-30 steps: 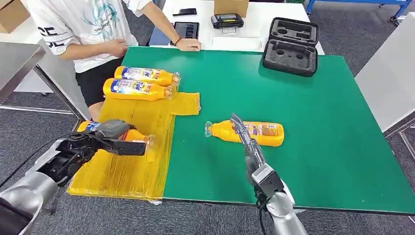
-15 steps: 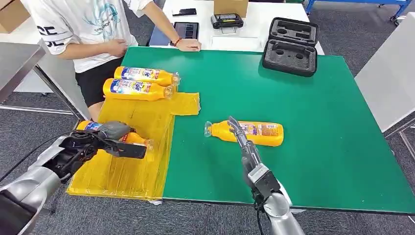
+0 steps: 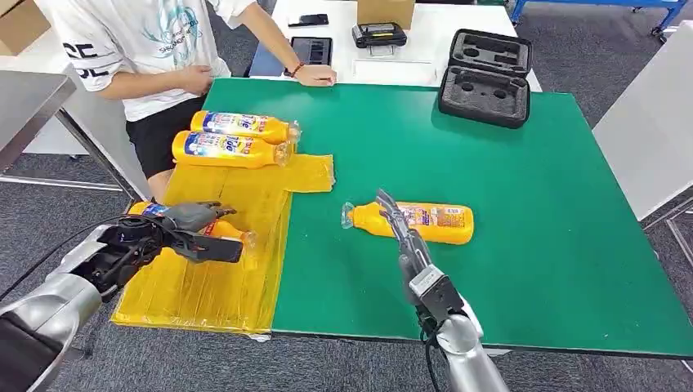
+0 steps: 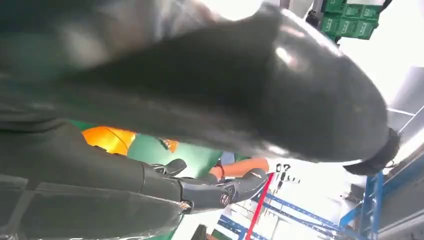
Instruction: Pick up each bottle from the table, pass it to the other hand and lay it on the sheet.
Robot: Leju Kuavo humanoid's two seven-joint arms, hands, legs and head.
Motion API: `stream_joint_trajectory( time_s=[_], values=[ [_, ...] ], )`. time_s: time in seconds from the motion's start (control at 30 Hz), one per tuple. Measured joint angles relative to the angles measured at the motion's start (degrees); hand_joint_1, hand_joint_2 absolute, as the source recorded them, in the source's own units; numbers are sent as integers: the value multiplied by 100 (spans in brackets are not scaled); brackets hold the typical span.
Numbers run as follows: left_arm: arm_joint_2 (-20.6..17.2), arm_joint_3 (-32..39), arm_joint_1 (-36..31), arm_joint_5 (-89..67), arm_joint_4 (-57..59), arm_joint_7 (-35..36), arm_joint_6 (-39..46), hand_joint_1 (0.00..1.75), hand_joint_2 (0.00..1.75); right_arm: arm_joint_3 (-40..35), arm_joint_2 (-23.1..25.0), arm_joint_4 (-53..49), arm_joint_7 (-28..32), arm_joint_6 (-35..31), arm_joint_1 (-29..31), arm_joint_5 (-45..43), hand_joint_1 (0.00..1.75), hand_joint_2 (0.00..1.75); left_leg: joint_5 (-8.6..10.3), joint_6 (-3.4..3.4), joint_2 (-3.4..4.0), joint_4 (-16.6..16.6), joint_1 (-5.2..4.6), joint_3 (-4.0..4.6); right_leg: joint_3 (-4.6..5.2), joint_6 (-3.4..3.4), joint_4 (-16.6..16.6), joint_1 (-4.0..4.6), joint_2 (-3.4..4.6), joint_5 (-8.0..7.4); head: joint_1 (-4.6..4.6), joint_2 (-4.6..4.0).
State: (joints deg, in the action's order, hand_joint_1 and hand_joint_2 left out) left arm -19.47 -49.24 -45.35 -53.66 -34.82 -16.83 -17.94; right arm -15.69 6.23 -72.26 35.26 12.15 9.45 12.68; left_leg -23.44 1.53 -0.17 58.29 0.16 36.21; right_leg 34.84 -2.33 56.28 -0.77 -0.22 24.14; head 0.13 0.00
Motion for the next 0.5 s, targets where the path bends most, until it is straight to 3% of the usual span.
stream_joint_trajectory(
  time_s=[0.07, 0.1, 0.5],
  values=[
    [0, 0, 0, 20, 9, -2, 0, 0, 175, -2, 0, 13, 0, -4, -1, 0, 0, 0, 0, 0, 0, 0, 0, 0, 0, 0, 0, 0, 0, 0, 0, 0],
    [0, 0, 0, 20, 15, -4, 0, 0, 0, -4, 0, 17, 0, -13, -2, 0, 0, 0, 0, 0, 0, 0, 0, 0, 0, 0, 0, 0, 0, 0, 0, 0],
    [-185, -55, -100, 345, -249, -230, -491, 0, 0, -7, -24, 37, -15, -35, -16, -74, 0, 0, 2, -1, 1, 0, 1, -1, 1, 0, 1, 0, 0, -1, 2, 0]
  ],
)
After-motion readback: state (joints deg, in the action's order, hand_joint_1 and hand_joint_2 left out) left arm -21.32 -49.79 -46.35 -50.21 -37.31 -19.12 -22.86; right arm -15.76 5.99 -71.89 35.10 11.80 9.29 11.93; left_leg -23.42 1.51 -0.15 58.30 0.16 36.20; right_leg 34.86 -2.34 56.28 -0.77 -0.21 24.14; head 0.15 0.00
